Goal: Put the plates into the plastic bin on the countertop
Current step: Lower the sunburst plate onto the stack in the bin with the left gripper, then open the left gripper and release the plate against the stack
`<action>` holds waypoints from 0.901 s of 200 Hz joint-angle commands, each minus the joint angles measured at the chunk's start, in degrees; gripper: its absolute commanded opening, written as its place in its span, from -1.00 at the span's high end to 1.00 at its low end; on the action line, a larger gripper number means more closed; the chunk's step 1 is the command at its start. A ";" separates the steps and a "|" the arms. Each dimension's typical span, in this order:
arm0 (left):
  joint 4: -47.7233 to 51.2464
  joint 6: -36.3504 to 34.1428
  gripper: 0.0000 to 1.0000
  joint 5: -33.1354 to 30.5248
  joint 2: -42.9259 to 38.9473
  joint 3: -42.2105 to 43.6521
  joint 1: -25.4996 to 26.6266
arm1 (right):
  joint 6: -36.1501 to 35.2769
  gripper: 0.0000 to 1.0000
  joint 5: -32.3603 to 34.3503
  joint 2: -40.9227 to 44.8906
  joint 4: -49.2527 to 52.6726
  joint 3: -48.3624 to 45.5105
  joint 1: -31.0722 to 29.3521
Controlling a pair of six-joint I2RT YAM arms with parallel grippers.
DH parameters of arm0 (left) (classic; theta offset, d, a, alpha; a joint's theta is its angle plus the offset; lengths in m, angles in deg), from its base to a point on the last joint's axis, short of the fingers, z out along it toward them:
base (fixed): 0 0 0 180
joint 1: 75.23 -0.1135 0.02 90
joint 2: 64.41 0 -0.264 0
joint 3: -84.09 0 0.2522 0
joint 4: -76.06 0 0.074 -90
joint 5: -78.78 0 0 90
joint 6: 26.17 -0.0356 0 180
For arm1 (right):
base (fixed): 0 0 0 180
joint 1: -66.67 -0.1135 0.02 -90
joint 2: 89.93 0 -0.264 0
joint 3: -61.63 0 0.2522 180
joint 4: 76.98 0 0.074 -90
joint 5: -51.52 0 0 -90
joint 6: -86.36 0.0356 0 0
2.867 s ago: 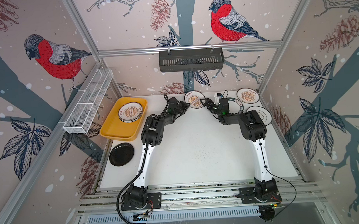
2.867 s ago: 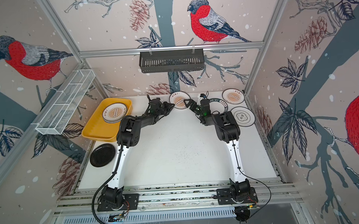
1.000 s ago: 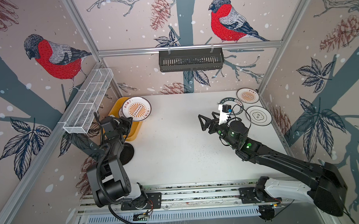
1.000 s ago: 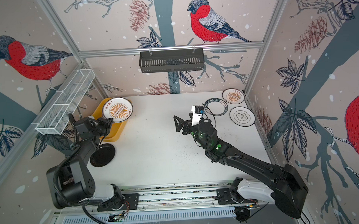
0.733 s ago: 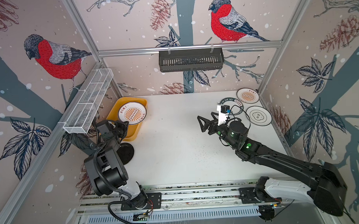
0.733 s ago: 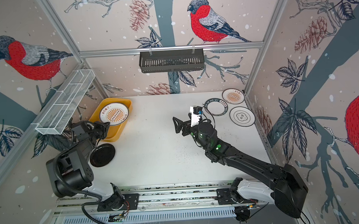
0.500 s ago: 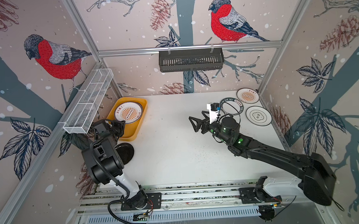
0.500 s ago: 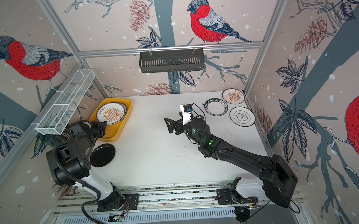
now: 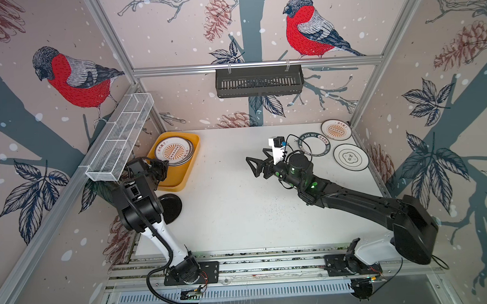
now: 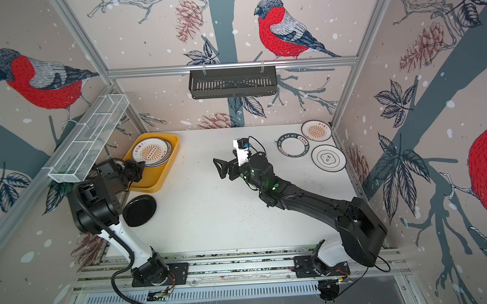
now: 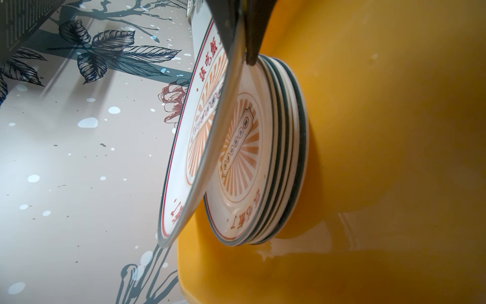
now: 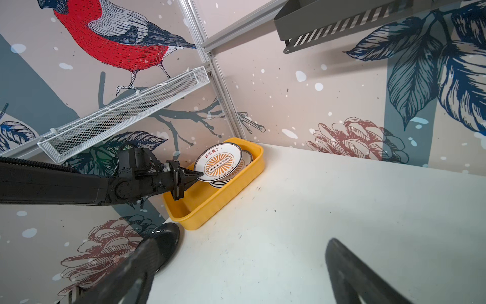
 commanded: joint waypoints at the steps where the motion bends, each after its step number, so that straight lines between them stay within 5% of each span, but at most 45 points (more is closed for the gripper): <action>1: -1.98 -0.22 1.00 -0.26 1.13 -1.43 0.50 | 0.46 -0.99 0.82 -0.14 -1.67 0.61 -0.13; 89: -0.68 0.57 1.00 -3.81 6.16 -6.68 2.97 | 1.63 -0.99 5.43 1.73 -0.48 -1.18 -0.12; 180: 1.64 -0.61 0.47 -6.73 3.81 -7.13 3.76 | 2.25 -0.99 6.00 2.21 -1.25 -2.27 0.42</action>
